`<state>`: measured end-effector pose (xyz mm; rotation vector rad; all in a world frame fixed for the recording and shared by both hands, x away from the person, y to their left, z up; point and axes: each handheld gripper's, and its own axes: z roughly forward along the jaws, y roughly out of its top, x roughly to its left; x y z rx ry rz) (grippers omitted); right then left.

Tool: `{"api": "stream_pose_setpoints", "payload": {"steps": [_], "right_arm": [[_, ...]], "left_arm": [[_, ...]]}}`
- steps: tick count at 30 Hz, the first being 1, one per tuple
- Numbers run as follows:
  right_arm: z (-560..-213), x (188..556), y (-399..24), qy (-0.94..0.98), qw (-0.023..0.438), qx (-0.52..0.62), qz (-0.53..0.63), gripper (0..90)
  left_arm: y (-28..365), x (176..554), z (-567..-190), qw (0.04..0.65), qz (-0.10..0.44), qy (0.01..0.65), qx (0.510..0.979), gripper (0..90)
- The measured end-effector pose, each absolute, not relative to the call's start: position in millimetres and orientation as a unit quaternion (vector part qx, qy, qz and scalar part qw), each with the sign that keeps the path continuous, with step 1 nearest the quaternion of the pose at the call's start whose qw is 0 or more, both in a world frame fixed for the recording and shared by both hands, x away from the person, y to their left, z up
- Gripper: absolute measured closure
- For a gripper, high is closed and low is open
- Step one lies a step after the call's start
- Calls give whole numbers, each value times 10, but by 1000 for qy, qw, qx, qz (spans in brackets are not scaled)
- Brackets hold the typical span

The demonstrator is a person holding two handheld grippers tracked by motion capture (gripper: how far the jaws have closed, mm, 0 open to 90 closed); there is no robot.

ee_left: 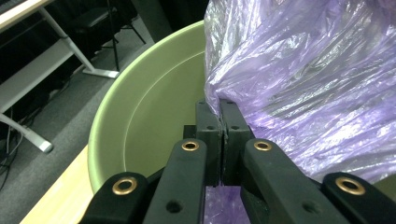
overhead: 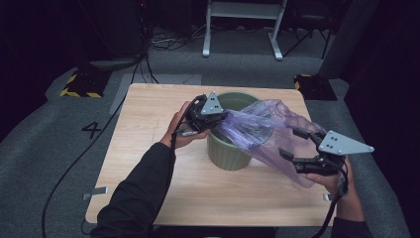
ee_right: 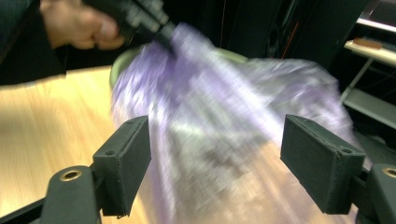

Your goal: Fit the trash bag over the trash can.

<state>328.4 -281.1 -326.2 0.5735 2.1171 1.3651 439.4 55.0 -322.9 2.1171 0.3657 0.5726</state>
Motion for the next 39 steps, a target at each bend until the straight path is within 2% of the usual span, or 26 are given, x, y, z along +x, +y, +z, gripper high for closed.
{"api": "stream_pose_setpoints", "payload": {"steps": [4, 5, 7, 8, 9, 10, 12, 13, 14, 15, 17, 18, 22, 23, 24, 25, 29, 34, 39], "right_arm": [[-3380, 3239, -2699, 809, 277, 220, 469, 221], [-3458, 3225, -2596, 828, 310, 240, 402, 221], [-3495, 3217, -2554, 831, 325, 243, 382, 227], [-3566, 3230, -2507, 828, 321, 244, 391, 333], [-3566, 3230, -2507, 828, 321, 244, 391, 333], [-3630, 3276, -2492, 823, 328, 252, 391, 463], [-3698, 3342, -2500, 819, 331, 258, 392, 601], [-3698, 3342, -2500, 819, 331, 258, 392, 601], [-3747, 3391, -2535, 812, 330, 256, 409, 743], [-3747, 3391, -2535, 812, 330, 256, 409, 743], [-3756, 3406, -2589, 794, 344, 261, 427, 870], [-3747, 3400, -2610, 787, 350, 263, 435, 896], [-3655, 3351, -2698, 760, 379, 275, 450, 900], [-3655, 3351, -2698, 760, 379, 275, 450, 900], [-3623, 3331, -2722, 755, 388, 277, 451, 900], [-3557, 3309, -2775, 748, 401, 280, 449, 900], [-3486, 3322, -2847, 747, 396, 288, 450, 900], [-3463, 3352, -2897, 740, 396, 300, 453, 900], [-3435, 3404, -2868, 726, 413, 311, 453, 900]], "left_arm": [[553, 4436, -3237, 453, 216, 155, 851, 881], [544, 4460, -3253, 445, 217, 152, 855, 879], [543, 4470, -3259, 443, 215, 152, 857, 875], [543, 4475, -3265, 444, 214, 153, 857, 857], [545, 4475, -3265, 444, 213, 154, 856, 857], [556, 4475, -3258, 450, 211, 155, 854, 842], [564, 4475, -3252, 453, 210, 156, 852, 836], [564, 4475, -3252, 453, 210, 156, 852, 833], [562, 4477, -3255, 451, 211, 155, 853, 823], [562, 4477, -3255, 451, 211, 155, 853, 815], [546, 4479, -3262, 448, 211, 157, 854, 806], [544, 4481, -3261, 450, 211, 154, 854, 795], [564, 4481, -3248, 467, 189, 159, 849, 647], [578, 4476, -3238, 474, 184, 161, 846, 647], [595, 4478, -3222, 478, 180, 167, 843, 562], [632, 4487, -3201, 487, 157, 170, 842, 435], [702, 4485, -3165, 505, 152, 184, 830, 309], [796, 4487, -3100, 515, 161, 209, 815, 247], [719, 4349, -3043, 513, 163, 163, 827, 295]]}}
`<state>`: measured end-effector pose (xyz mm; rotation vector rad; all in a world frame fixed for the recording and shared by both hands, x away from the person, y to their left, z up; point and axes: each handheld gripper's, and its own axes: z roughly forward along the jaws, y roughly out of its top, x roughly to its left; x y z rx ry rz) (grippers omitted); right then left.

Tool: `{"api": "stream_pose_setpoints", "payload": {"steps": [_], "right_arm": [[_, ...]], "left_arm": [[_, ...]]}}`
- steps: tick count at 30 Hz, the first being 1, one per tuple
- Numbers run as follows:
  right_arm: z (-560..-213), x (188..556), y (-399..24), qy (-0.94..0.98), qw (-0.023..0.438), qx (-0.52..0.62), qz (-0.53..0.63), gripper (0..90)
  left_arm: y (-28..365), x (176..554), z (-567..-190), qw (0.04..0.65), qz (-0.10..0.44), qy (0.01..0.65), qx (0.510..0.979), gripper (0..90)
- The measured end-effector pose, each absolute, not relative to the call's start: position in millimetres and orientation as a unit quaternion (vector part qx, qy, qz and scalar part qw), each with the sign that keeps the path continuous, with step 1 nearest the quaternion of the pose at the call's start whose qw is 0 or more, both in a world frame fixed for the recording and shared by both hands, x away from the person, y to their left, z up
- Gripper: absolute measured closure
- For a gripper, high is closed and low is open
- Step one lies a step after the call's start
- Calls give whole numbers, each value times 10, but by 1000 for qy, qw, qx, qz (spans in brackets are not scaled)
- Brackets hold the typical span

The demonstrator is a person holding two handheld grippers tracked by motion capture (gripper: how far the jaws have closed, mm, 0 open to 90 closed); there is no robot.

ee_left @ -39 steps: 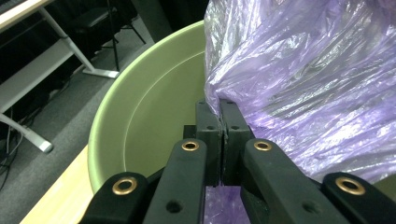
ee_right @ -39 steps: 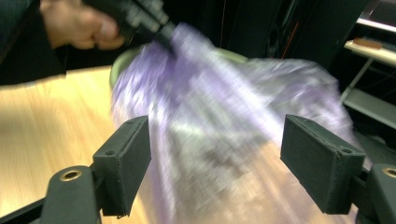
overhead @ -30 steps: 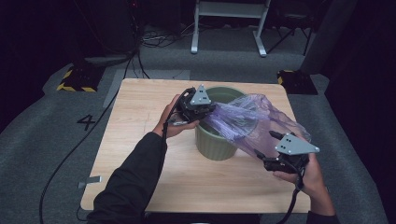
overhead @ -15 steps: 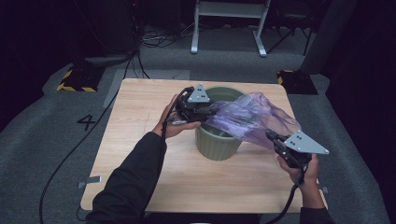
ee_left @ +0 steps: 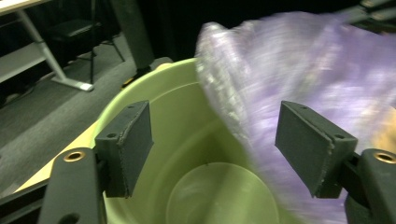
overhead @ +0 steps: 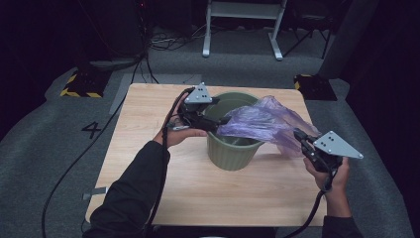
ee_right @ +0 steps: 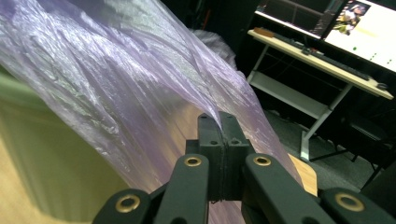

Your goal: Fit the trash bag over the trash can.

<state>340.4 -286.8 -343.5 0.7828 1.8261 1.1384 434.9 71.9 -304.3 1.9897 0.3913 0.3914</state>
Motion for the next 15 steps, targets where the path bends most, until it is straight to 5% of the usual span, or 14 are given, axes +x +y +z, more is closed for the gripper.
{"api": "stream_pose_setpoints", "payload": {"steps": [3, 15], "right_arm": [[-3399, 3430, -2849, 715, 412, 316, 468, 900], [-3200, 3457, -2472, 724, 426, 267, 473, 891]], "left_arm": [[594, 4355, -3075, 477, 190, 166, 842, 372], [357, 4482, -3243, 404, 217, 182, 870, 336]]}}
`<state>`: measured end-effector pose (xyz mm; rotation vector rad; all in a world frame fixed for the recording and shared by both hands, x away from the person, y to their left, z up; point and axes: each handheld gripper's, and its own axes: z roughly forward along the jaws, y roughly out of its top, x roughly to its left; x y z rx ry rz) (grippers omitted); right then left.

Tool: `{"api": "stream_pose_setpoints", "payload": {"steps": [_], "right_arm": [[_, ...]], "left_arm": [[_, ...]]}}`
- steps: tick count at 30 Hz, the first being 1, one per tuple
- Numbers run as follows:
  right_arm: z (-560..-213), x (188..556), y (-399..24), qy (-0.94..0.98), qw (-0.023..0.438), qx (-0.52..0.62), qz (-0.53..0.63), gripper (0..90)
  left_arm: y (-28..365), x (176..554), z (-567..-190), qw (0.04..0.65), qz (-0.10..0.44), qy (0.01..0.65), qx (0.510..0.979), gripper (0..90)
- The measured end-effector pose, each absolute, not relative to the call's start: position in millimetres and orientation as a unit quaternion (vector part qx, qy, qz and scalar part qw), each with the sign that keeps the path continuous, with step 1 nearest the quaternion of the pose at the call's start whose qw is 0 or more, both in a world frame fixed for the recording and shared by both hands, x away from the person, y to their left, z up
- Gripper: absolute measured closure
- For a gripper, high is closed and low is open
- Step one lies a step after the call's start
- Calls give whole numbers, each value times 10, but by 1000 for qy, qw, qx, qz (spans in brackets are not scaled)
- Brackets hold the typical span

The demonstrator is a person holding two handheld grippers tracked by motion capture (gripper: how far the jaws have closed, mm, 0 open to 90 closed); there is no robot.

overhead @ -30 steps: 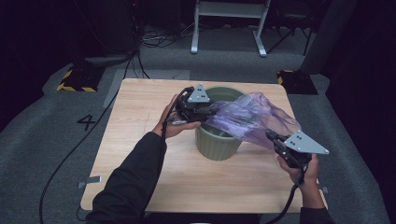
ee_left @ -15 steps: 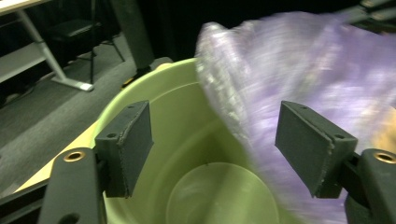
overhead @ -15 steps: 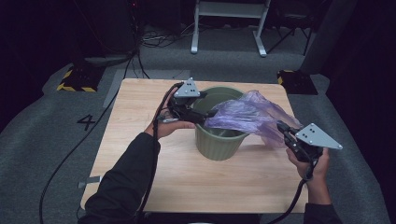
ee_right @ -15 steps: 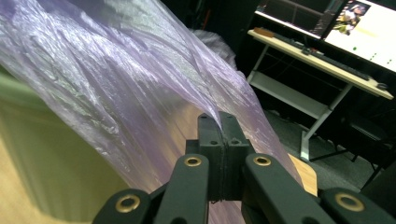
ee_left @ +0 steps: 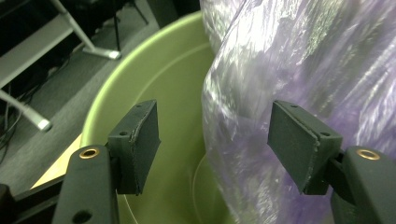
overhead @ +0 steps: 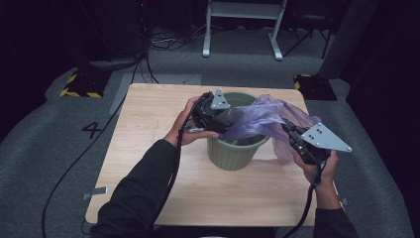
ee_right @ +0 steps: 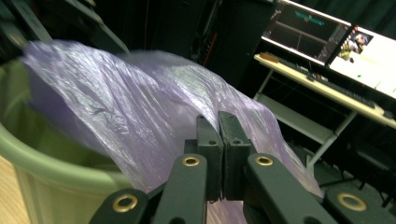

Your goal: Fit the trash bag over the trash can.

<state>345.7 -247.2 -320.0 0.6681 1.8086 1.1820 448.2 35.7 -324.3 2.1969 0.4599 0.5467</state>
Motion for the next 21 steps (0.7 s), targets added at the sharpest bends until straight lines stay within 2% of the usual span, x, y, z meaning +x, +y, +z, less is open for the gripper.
{"api": "stream_pose_setpoints", "payload": {"steps": [4, 11, 16, 21], "right_arm": [[-3153, 3454, -2353, 730, 430, 251, 467, 883], [-3182, 3495, -2151, 756, 413, 219, 459, 895], [-3180, 3537, -2030, 772, 400, 203, 450, 897], [-3177, 3568, -1959, 780, 387, 198, 451, 899]], "left_arm": [[356, 4455, -3232, 412, 210, 180, 868, 301], [521, 4285, -3072, 487, 161, 134, 848, 244], [414, 4126, -3039, 502, 140, 95, 848, 205], [295, 4037, -3043, 497, 137, 78, 854, 208]]}}
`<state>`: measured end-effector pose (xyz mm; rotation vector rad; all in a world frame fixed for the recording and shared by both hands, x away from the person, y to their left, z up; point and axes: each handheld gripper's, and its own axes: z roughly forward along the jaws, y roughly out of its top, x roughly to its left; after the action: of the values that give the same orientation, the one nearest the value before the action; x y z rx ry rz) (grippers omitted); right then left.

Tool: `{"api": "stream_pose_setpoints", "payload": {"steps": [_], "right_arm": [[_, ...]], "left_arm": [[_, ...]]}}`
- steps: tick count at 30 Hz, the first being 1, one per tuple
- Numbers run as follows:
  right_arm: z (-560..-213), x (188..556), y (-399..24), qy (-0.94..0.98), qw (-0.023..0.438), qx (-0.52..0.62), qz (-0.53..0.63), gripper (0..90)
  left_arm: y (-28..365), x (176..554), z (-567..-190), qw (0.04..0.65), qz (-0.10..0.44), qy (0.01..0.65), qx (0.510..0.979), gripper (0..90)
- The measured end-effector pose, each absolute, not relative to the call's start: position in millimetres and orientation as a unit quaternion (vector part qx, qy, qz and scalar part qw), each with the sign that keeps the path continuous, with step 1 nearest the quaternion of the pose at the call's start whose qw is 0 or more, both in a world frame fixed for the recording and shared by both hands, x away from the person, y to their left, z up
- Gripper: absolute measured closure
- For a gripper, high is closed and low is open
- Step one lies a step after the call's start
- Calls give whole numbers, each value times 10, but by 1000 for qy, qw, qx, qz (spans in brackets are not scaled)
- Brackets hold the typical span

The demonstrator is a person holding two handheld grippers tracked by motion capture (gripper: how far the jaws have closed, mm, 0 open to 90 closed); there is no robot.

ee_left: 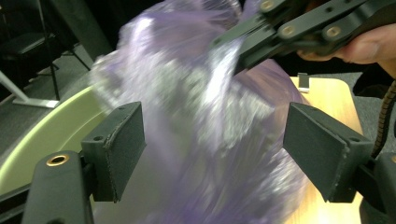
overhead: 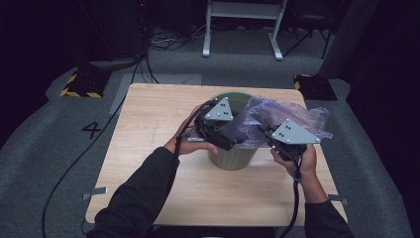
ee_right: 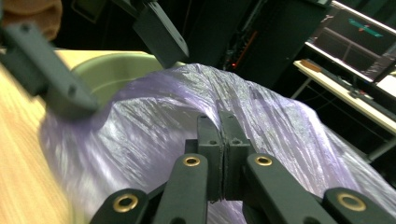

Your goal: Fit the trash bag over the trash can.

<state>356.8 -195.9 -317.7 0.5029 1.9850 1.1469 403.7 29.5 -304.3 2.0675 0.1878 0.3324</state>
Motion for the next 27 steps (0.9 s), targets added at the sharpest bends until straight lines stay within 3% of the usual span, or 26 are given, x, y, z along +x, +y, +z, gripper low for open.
{"api": "stream_pose_setpoints", "payload": {"steps": [2, 6, 8, 11, 13, 15, 23, 27], "right_arm": [[-3176, 3570, -1920, 783, 385, 197, 448, 899], [-3164, 3522, -1859, 786, 382, 184, 451, 896], [-3162, 3512, -1857, 787, 381, 181, 450, 894], [-3170, 3515, -1889, 794, 365, 182, 450, 817], [-3167, 3512, -1901, 794, 361, 185, 451, 799], [-3145, 3466, -1938, 795, 352, 187, 458, 717], [-3080, 3350, -2142, 779, 336, 216, 483, 401], [-3125, 3255, -2311, 765, 347, 234, 489, 315]], "left_arm": [[242, 4013, -3049, 488, 147, 77, 857, 225], [162, 4030, -3098, 454, 182, 92, 867, 477], [161, 4031, -3114, 452, 189, 84, 868, 653], [169, 4059, -3144, 438, 203, 86, 872, 796], [183, 4067, -3159, 432, 213, 88, 872, 829], [218, 4071, -3179, 428, 214, 83, 874, 877], [345, 4122, -3197, 427, 217, 97, 872, 887], [428, 4168, -3191, 433, 213, 108, 869, 885]]}}
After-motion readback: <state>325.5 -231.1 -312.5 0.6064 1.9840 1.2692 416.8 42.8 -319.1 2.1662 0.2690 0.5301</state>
